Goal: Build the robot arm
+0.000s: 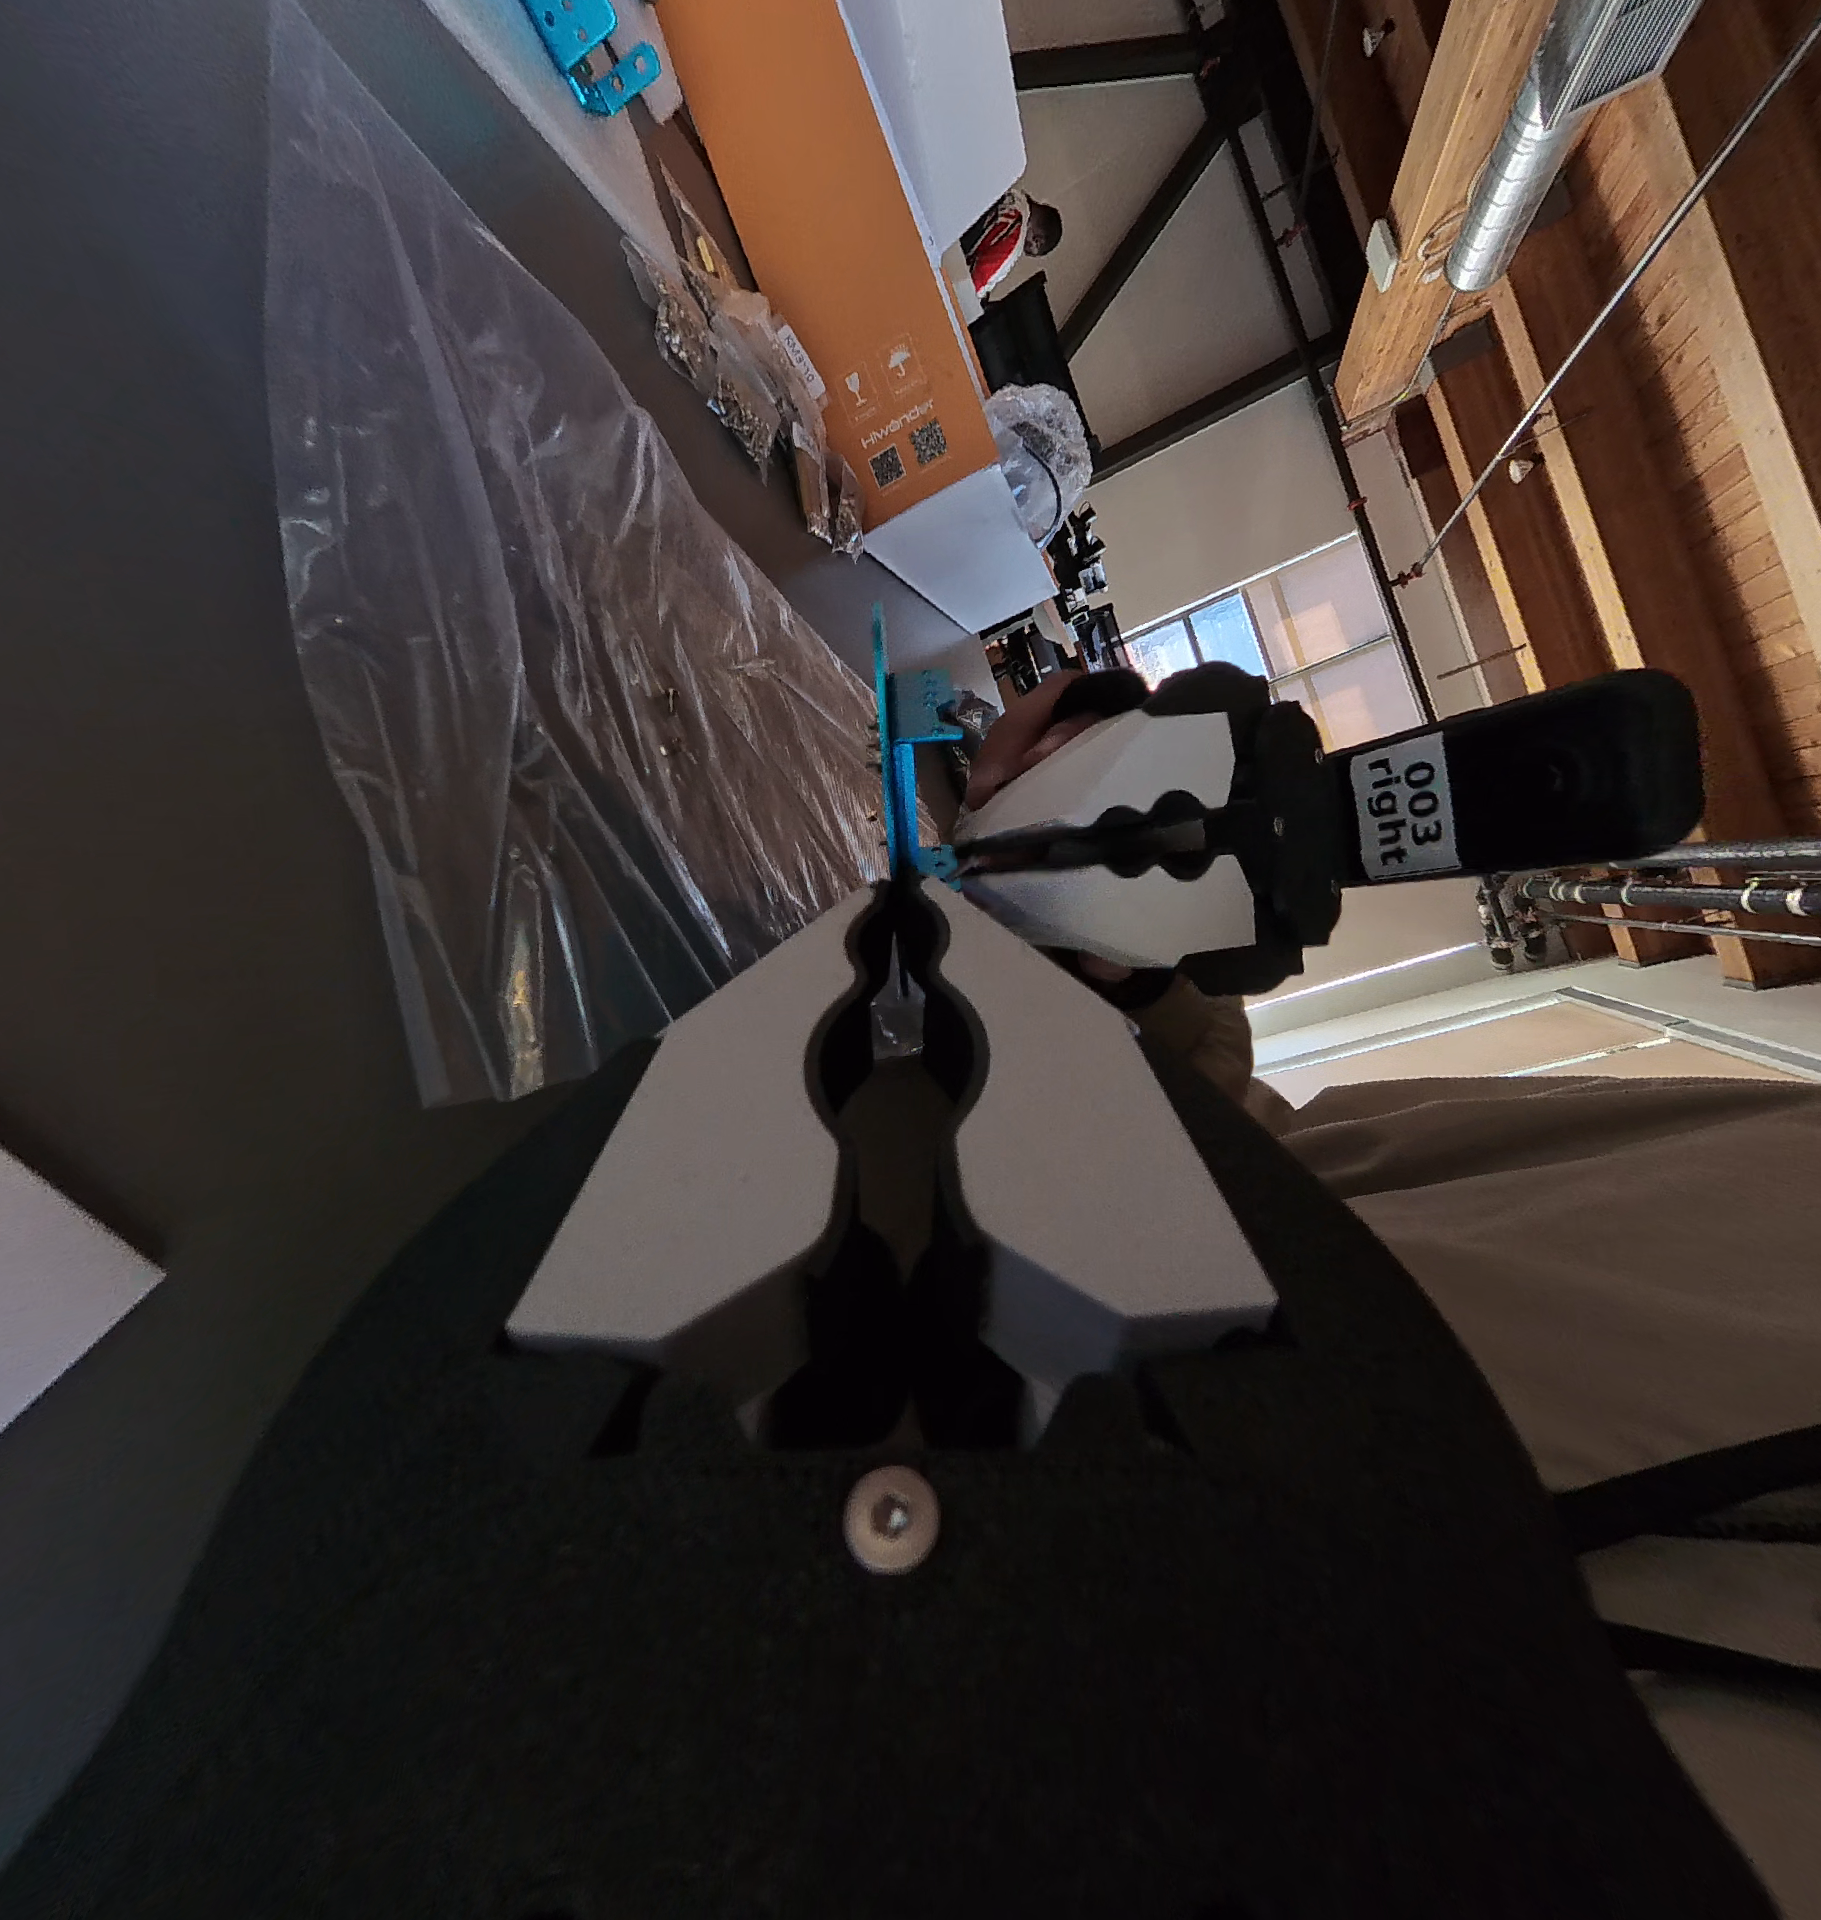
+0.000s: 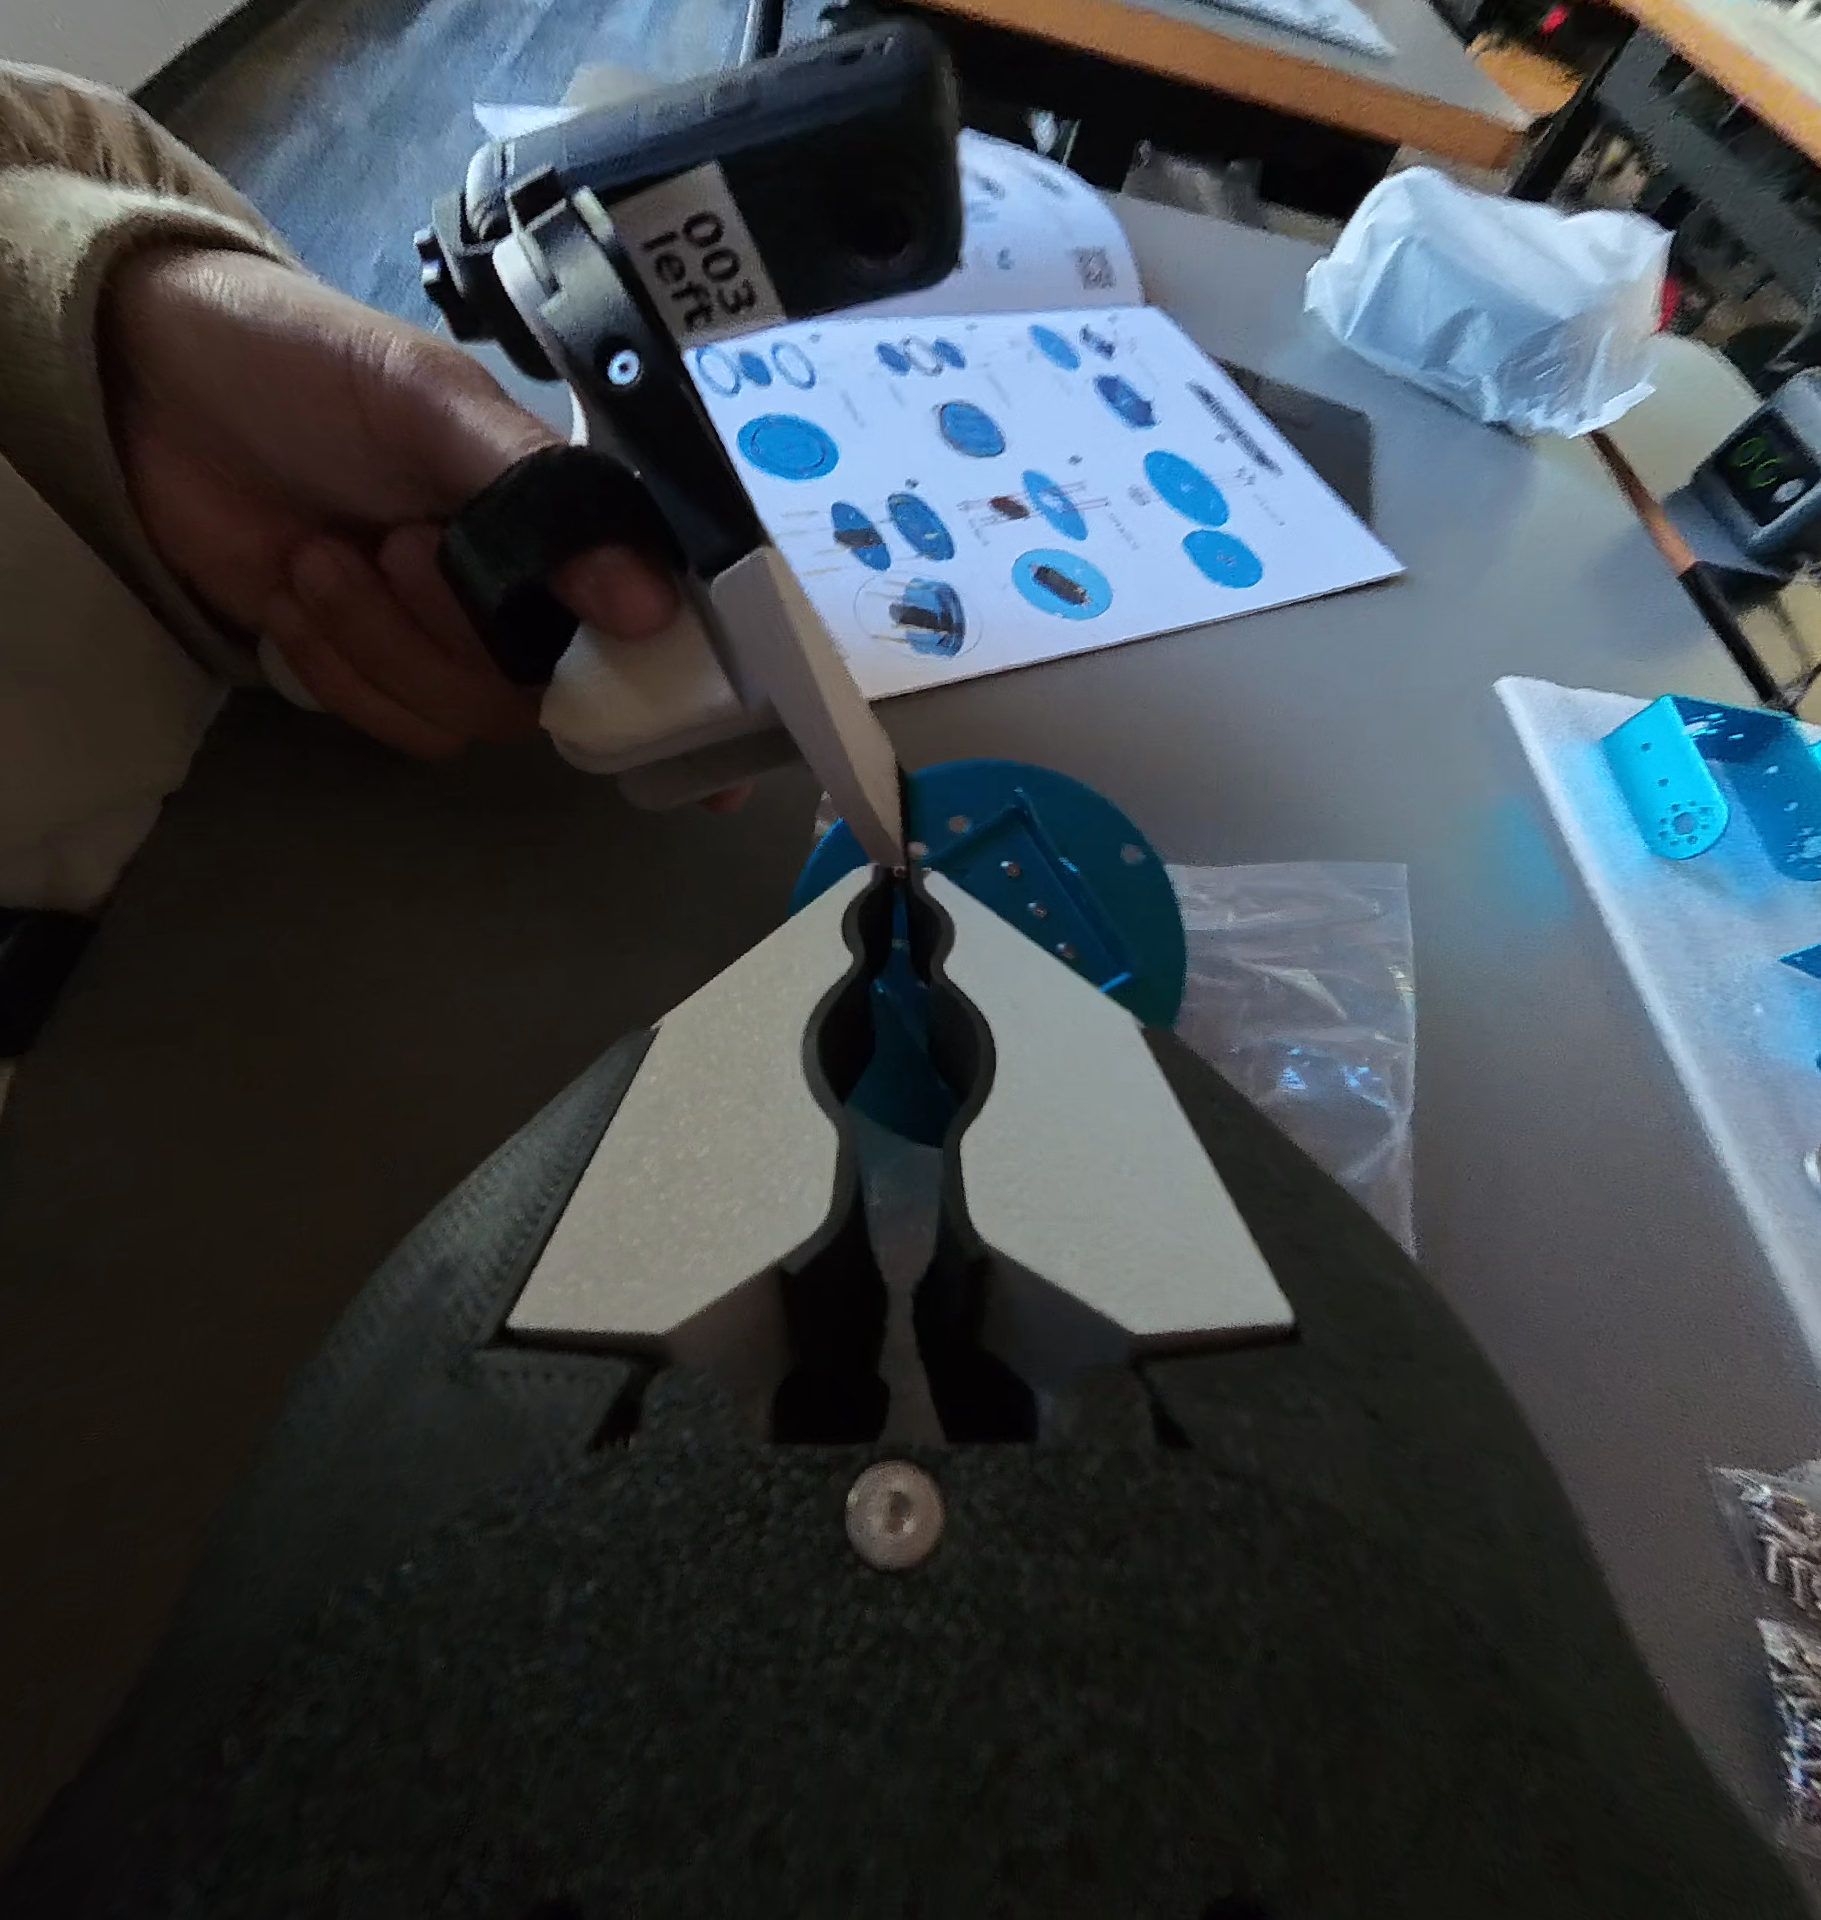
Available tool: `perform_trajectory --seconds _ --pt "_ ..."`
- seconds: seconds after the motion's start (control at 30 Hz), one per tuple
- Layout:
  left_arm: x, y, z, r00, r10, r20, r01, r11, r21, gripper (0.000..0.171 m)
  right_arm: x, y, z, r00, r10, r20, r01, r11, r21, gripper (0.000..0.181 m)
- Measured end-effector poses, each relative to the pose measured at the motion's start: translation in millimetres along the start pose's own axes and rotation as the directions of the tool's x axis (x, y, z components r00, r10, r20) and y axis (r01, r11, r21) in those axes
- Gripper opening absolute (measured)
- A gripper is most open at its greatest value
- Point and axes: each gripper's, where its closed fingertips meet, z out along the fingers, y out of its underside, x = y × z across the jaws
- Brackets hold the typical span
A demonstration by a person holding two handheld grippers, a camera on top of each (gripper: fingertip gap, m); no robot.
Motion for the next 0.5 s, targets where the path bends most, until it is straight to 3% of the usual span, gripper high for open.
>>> perform_trajectory --seconds 0.2,0.5 --pt "1.6 -2.9 -1.7 1.0 -0.003 -0.015 0.003 1.0 0.018 0.0 4.3 -2.2 -6.4 0.998 0.053 0.024 -0.055 0.996 0.072 0.001" --pt "2.4 -2.6 -2.2 1.0 0.022 -0.01 -0.022 1.0 0.02 0.0 2.7 6.7 -1.1 0.999 0.034 0.023 -0.035 0.999 0.033 0.0"
